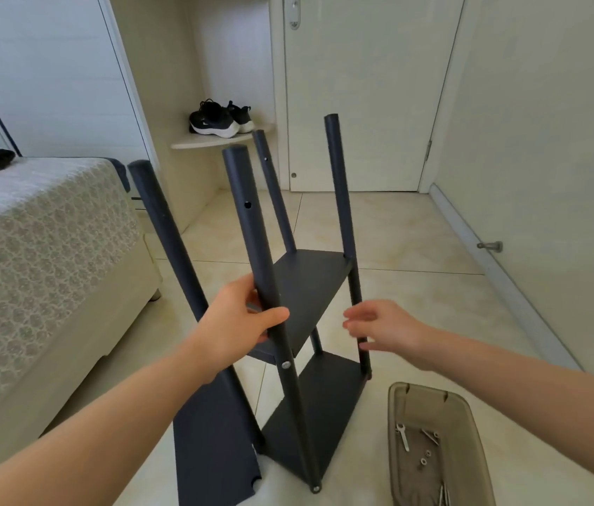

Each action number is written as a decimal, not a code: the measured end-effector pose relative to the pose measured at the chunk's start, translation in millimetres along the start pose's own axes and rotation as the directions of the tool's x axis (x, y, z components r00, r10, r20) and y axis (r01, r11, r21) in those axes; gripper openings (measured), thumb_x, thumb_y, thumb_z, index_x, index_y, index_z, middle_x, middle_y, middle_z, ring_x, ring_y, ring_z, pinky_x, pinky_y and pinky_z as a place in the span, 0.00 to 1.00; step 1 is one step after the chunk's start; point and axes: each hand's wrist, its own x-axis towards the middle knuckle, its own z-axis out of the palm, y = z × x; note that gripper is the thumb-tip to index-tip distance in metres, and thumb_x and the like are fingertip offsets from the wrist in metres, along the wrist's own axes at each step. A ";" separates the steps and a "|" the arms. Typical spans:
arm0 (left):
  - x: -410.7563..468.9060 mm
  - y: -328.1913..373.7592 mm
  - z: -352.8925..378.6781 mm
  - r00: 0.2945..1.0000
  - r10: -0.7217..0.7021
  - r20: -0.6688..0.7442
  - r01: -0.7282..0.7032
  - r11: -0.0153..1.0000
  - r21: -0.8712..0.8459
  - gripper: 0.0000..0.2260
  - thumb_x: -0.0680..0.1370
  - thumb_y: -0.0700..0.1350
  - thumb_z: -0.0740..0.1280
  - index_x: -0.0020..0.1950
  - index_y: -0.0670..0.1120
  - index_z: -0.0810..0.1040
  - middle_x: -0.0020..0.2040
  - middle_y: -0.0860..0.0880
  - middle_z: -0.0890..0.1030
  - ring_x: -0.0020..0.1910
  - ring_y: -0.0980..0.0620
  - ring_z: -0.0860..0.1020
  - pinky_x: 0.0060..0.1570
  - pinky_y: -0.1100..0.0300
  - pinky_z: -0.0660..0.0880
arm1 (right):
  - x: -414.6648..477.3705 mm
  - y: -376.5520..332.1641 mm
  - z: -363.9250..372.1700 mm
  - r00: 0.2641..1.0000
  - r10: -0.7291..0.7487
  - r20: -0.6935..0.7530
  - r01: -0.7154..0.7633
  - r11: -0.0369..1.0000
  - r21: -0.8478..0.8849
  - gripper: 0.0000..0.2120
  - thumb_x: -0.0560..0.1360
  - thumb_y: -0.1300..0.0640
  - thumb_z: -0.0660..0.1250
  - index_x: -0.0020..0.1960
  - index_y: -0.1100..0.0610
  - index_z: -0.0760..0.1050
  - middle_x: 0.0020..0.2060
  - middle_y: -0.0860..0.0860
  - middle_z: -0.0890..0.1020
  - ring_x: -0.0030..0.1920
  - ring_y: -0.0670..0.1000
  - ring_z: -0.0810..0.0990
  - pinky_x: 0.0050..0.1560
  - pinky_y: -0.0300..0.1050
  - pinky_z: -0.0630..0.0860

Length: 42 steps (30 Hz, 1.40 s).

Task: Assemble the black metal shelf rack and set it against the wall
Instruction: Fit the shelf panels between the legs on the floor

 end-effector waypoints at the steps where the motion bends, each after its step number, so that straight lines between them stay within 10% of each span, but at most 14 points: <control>1: -1.8 0.0 0.0 1.000 0.012 0.014 -0.013 1.000 0.022 0.10 0.78 0.43 0.73 0.56 0.51 0.76 0.50 0.50 0.82 0.46 0.52 0.84 0.42 0.63 0.82 | 5.2 -0.9 -9.9 0.999 0.008 -0.051 -0.008 1.000 0.001 0.16 0.79 0.59 0.66 0.66 0.57 0.73 0.57 0.52 0.79 0.56 0.49 0.79 0.48 0.39 0.79; 9: -13.6 0.8 1.8 0.985 0.081 0.153 -0.102 0.986 0.132 0.10 0.77 0.44 0.73 0.53 0.56 0.75 0.50 0.53 0.82 0.48 0.52 0.83 0.50 0.57 0.83 | 34.6 -5.3 -59.3 0.929 0.086 -0.360 -0.052 0.993 0.103 0.27 0.79 0.53 0.66 0.74 0.57 0.61 0.63 0.56 0.72 0.58 0.55 0.75 0.51 0.47 0.77; 22: -20.8 2.2 5.2 0.972 0.099 0.214 -0.137 0.976 0.170 0.09 0.77 0.44 0.74 0.51 0.55 0.77 0.49 0.53 0.83 0.48 0.52 0.83 0.53 0.52 0.82 | 56.3 -30.1 -64.5 0.920 0.017 -0.392 0.027 0.994 0.107 0.25 0.81 0.58 0.63 0.75 0.53 0.58 0.58 0.52 0.72 0.57 0.54 0.73 0.56 0.50 0.72; 42: 7.3 -12.9 -17.0 0.997 0.056 -0.062 -0.050 0.994 0.093 0.13 0.79 0.37 0.69 0.57 0.53 0.74 0.52 0.53 0.83 0.48 0.56 0.83 0.52 0.59 0.80 | 20.5 -22.9 -79.0 0.896 0.023 -0.444 0.006 0.998 0.065 0.19 0.82 0.62 0.61 0.70 0.54 0.62 0.63 0.56 0.72 0.64 0.61 0.73 0.60 0.64 0.75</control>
